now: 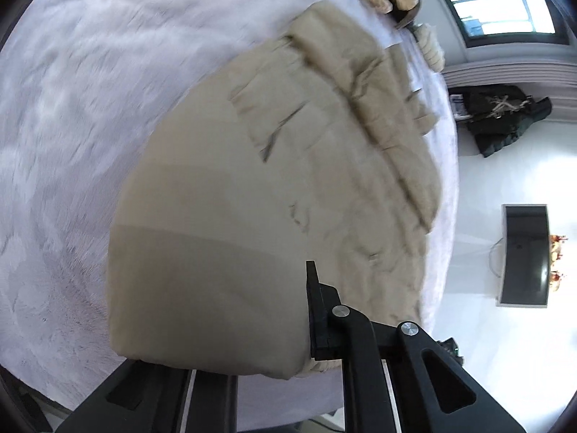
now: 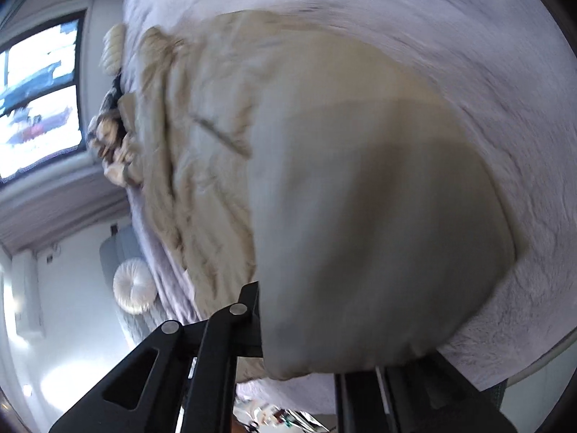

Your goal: Fold large clothes

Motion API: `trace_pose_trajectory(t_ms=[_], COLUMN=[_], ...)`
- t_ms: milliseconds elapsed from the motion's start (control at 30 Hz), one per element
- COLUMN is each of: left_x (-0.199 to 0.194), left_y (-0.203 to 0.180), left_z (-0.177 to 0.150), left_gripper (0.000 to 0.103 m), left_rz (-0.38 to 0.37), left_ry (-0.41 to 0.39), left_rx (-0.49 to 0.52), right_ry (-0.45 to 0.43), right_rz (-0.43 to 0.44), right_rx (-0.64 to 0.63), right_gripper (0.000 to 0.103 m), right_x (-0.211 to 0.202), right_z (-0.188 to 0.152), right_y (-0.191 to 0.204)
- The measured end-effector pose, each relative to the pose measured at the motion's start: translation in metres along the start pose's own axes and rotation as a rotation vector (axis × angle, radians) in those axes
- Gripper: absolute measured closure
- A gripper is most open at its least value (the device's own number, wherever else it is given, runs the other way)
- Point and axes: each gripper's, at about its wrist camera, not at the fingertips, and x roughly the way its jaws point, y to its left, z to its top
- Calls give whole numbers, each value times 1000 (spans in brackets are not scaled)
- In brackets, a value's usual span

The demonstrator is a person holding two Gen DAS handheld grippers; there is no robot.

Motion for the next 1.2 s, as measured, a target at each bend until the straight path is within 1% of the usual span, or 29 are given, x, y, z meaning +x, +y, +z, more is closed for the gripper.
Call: trace_pose_trajectory(t_ms=[133, 267, 367, 400, 467, 567, 633, 700, 767, 867, 900, 967, 1000, 1067, 1100, 1133, 1200], left_x=[-20, -42, -56, -57, -58, -50, -39, -22, -3, 24, 30, 46, 53, 65, 72, 76, 81], left_y=[-32, -63, -87, -93, -107, -122, -130, -135, -134, -133, -133, -135, -137, -139, -141, -142, -148], left_z=[20, 44, 65, 70, 87, 112, 137, 162, 185, 220, 226, 245, 252, 260, 265, 267, 269], left_gripper=[88, 88, 88, 88, 88, 88, 88, 88, 88, 88, 87, 87, 87, 85, 83, 83, 83], left_rz=[-40, -58, -78, -79, -81, -76, -60, -44, -37, -14, -6, 24, 45, 80, 110, 128, 162], left_ry=[-32, -90, -155, -167, -183, -183, -167, -144, -117, -91, -87, -79, -72, -59, -54, -49, -44], left_rx=[17, 39, 64, 70, 88, 106, 123, 145, 138, 124, 120, 128, 142, 162, 178, 191, 235], right_ry=[43, 66, 72, 69, 55, 43, 36, 25, 14, 4, 1, -14, -23, -26, -25, -26, -31], right_rz=[55, 103, 110, 106, 106, 117, 115, 103, 93, 81, 78, 56, 30, -11, -23, -44, -69], right_rx=[-58, -139, -226, -247, -293, -347, -372, -373, -366, -310, -295, -272, -267, -262, -260, -257, -255], right_gripper=[93, 93, 93, 93, 93, 93, 93, 93, 93, 93, 93, 93, 93, 93, 93, 89, 89], right_x=[-9, -16, -17, -19, -19, -13, -2, 13, 28, 58, 63, 81, 92, 111, 116, 124, 131], right_z=[10, 26, 40, 43, 57, 75, 91, 107, 123, 153, 160, 177, 187, 201, 205, 210, 214], right_y=[30, 73, 109, 116, 143, 176, 200, 220, 235, 247, 245, 249, 252, 257, 259, 260, 263])
